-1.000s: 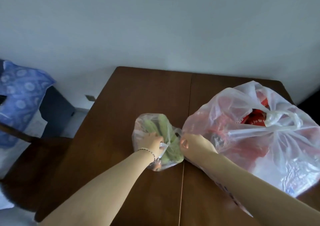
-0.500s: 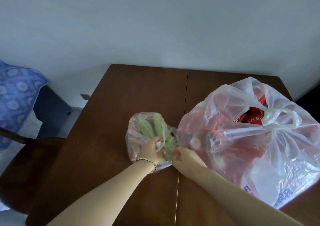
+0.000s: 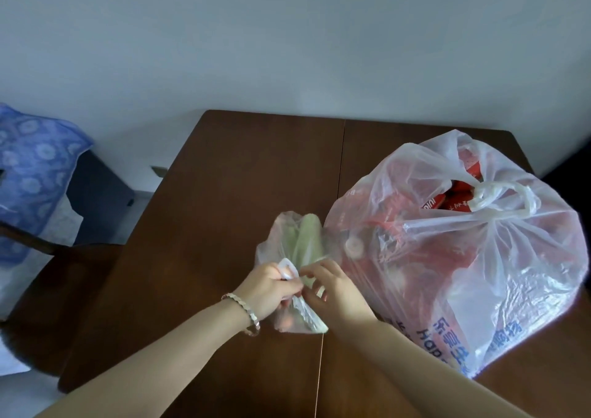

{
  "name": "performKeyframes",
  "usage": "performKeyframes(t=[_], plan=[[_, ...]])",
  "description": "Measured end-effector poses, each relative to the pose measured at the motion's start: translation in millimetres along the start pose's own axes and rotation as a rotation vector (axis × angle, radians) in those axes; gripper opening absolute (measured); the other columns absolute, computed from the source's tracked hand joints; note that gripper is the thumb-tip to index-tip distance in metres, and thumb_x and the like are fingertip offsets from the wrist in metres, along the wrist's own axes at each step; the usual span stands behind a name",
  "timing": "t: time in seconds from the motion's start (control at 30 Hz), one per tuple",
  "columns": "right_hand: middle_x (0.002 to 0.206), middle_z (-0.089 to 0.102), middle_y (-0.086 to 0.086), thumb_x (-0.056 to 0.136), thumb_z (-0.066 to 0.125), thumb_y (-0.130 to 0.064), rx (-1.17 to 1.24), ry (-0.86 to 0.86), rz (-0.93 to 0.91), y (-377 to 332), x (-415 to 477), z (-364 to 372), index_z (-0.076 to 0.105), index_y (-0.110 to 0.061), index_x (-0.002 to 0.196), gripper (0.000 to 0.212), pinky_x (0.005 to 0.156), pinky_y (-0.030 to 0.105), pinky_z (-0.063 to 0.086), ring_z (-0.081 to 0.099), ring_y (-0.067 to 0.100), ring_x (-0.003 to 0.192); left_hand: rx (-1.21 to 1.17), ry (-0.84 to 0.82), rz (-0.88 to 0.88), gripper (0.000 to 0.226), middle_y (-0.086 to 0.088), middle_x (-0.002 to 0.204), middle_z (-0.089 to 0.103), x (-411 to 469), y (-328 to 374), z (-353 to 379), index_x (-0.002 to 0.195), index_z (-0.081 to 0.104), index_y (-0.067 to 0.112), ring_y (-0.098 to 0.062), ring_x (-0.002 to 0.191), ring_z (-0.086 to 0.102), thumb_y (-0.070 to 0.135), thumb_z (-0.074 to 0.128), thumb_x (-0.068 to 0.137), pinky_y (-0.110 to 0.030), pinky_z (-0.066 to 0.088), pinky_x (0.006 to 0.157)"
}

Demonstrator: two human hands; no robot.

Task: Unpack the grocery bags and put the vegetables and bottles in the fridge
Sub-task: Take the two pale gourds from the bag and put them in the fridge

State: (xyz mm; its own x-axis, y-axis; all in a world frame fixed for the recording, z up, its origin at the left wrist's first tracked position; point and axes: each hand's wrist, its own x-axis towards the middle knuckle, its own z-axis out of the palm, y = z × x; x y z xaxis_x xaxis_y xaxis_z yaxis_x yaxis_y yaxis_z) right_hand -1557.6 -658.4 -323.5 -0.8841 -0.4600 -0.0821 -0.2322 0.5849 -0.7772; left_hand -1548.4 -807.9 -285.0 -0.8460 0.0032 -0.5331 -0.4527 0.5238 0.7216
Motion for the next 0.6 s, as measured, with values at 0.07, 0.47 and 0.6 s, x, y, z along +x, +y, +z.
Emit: performKeyframes(t=[0.07,0.47,0.6], plan=[[0.091,0.054,-0.002,0.079,0.056,-0.037,-0.052,-0.005,-0.055,-1.0,-10.9,6.3,0.068,-0.011,0.092,0.032,0.055,0.018,0.044,0.045,0.003,0.062,0.057,-0.113,0.011,0.034,0.002,0.049,0.049,-11.0,-0.3,1.2,0.059,0.055,0.007,-0.004,0.044,0.044,0.023,0.060,0.089,-0.025,0.038,0.058],[0.062,0.050,-0.007,0.086,0.059,-0.011,0.105,0.100,0.325,13.1,-48.7,-2.2,0.053,-0.015,0.071,0.017,0.055,0.016,0.036,0.041,0.004,0.055,-0.313,-0.163,-0.263,0.028,-0.002,0.049,0.053,-23.6,1.7,26.9,0.060,0.052,0.006,-0.017,0.048,0.052,0.007,0.048,0.088,-0.027,0.049,0.055],[0.076,0.050,-0.009,0.083,0.061,-0.014,0.090,0.076,0.263,10.2,-51.6,-4.3,0.047,-0.025,0.069,0.023,0.064,0.020,0.040,0.047,0.008,0.066,-0.269,-0.029,-0.180,0.041,0.006,0.049,0.045,-22.3,3.6,33.5,0.048,0.041,0.015,-0.005,0.048,0.044,0.012,0.055,0.086,-0.009,0.036,0.050]])
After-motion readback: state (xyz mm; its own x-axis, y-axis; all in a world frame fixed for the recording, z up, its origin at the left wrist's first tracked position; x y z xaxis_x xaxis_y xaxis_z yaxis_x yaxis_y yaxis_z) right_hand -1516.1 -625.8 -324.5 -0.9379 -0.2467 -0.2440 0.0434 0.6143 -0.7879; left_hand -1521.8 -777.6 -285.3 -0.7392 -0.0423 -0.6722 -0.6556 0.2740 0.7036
